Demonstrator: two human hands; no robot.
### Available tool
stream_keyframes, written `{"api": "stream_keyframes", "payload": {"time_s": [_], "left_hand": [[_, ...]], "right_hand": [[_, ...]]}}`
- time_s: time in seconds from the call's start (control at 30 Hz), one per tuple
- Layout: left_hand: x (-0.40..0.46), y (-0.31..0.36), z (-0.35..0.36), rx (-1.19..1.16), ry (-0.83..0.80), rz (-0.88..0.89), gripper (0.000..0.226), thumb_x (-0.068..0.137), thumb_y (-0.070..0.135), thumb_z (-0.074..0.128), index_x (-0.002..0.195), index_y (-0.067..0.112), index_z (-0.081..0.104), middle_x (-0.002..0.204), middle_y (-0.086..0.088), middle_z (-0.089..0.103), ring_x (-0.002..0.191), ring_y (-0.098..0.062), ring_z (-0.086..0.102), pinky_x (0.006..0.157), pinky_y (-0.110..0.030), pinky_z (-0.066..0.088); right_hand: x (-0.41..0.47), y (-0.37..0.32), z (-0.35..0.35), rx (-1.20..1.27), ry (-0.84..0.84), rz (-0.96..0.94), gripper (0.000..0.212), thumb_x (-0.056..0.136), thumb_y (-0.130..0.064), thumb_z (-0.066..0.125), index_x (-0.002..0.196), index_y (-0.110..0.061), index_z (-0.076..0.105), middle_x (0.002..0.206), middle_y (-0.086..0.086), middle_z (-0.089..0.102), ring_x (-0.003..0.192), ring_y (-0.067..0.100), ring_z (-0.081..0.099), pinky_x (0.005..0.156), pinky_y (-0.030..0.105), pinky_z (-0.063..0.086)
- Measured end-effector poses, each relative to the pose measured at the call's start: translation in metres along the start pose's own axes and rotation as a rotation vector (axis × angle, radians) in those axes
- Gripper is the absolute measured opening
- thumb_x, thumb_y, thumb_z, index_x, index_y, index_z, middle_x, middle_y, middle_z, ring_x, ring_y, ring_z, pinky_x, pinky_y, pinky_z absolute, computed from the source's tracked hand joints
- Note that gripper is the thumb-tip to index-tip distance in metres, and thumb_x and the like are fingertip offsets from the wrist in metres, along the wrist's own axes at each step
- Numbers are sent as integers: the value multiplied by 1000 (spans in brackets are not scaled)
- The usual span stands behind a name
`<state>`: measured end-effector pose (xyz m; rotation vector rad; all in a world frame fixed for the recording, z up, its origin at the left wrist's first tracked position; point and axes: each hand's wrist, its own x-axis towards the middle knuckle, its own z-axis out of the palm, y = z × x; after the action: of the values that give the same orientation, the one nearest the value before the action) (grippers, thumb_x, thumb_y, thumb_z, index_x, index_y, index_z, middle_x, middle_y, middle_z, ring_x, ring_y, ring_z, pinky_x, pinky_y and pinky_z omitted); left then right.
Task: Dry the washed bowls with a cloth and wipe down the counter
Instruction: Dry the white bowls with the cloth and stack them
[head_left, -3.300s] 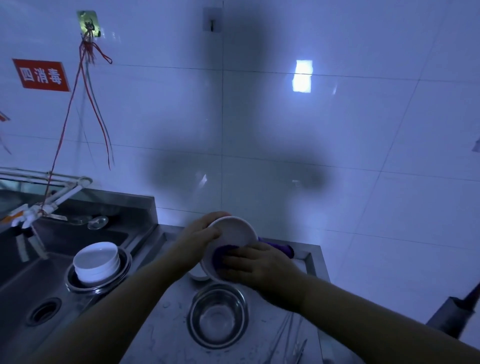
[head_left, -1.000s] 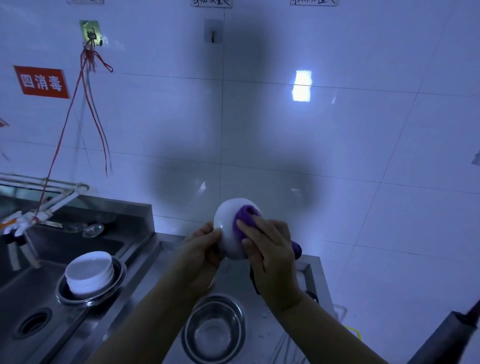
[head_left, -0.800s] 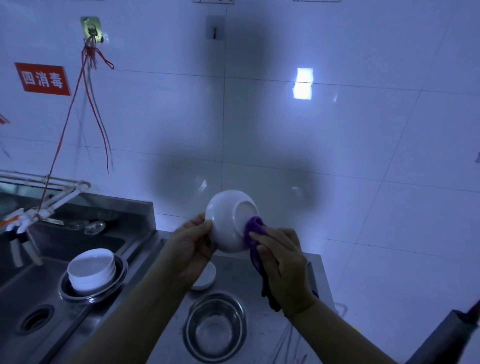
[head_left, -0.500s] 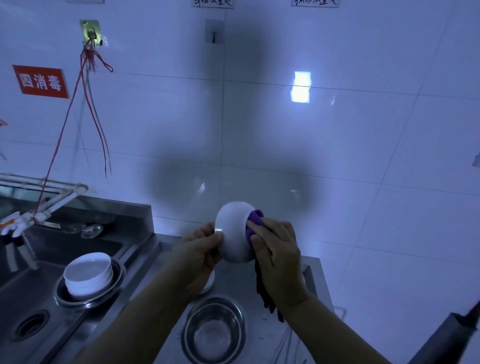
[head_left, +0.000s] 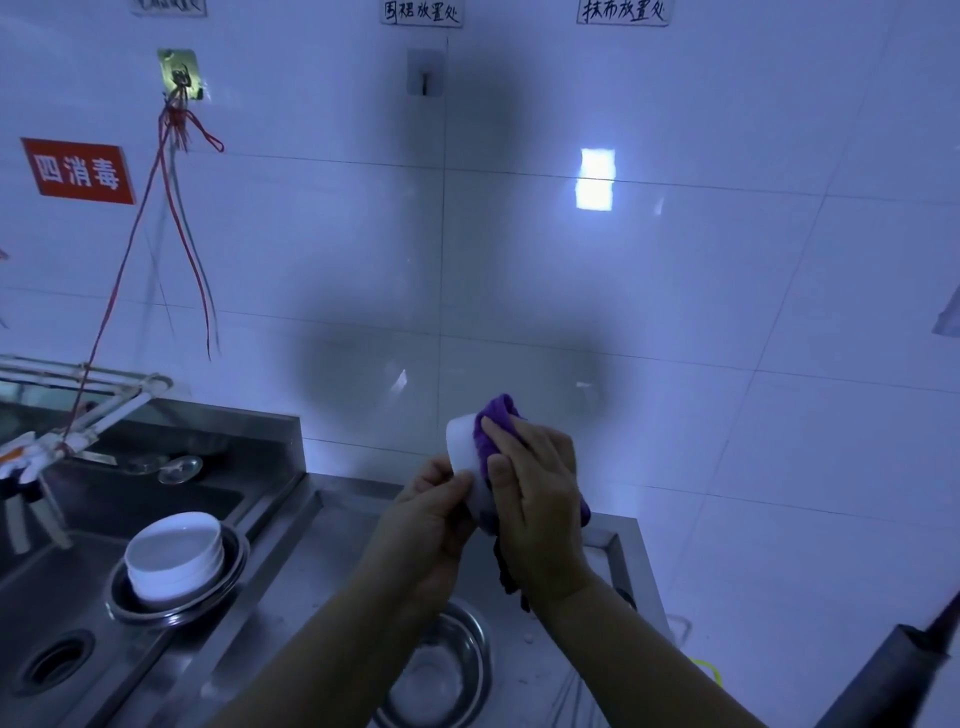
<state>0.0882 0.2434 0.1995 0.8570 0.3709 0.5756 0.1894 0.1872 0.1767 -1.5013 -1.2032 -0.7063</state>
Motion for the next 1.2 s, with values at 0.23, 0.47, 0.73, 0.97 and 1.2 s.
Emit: {"api": "stream_keyframes", "payload": {"time_s": [0.23, 0.47, 0.73, 0.97, 1.2], "left_hand": [[-3, 14, 10, -255, -2, -83, 19, 94, 12, 45, 106, 4, 57, 80, -15, 69, 67, -20, 66, 53, -25, 57], [-5, 7, 10, -467, 59, -140, 18, 95, 12, 43, 99, 0, 57, 90, -25, 71, 100, -32, 62, 90, -40, 52], [-2, -9, 8, -547, 11, -196, 37, 90, 14, 46, 124, -1, 49, 117, -28, 62, 106, -31, 61, 74, -44, 55], [-2, -13, 2, -438, -14, -154, 31, 96, 13, 40, 120, 0, 55, 119, -22, 63, 110, -29, 60, 82, -43, 56], [-4, -2, -5, -82, -110, -37, 28, 94, 3, 35, 103, 3, 62, 89, -11, 72, 80, -19, 67, 68, -25, 56]], "right_hand": [[-29, 9, 2, -187, 130, -332, 33, 101, -33, 42, 131, -19, 46, 129, -2, 45, 113, 19, 45, 81, 42, 46], [-10, 11, -12, 30, 218, -19, 48, 103, -35, 29, 112, -1, 62, 115, 13, 58, 105, 21, 48, 87, 34, 44], [-22, 13, -13, -83, 165, -189, 40, 100, -32, 39, 111, -7, 68, 120, 7, 60, 112, 21, 49, 90, 39, 43], [-17, 18, -23, 458, 217, 451, 30, 96, -18, 36, 117, -19, 58, 126, 7, 54, 118, 17, 52, 103, 30, 40], [2, 29, -36, 498, 11, 578, 36, 91, -26, 38, 109, -16, 68, 110, -4, 68, 105, 7, 60, 91, 19, 45]]}}
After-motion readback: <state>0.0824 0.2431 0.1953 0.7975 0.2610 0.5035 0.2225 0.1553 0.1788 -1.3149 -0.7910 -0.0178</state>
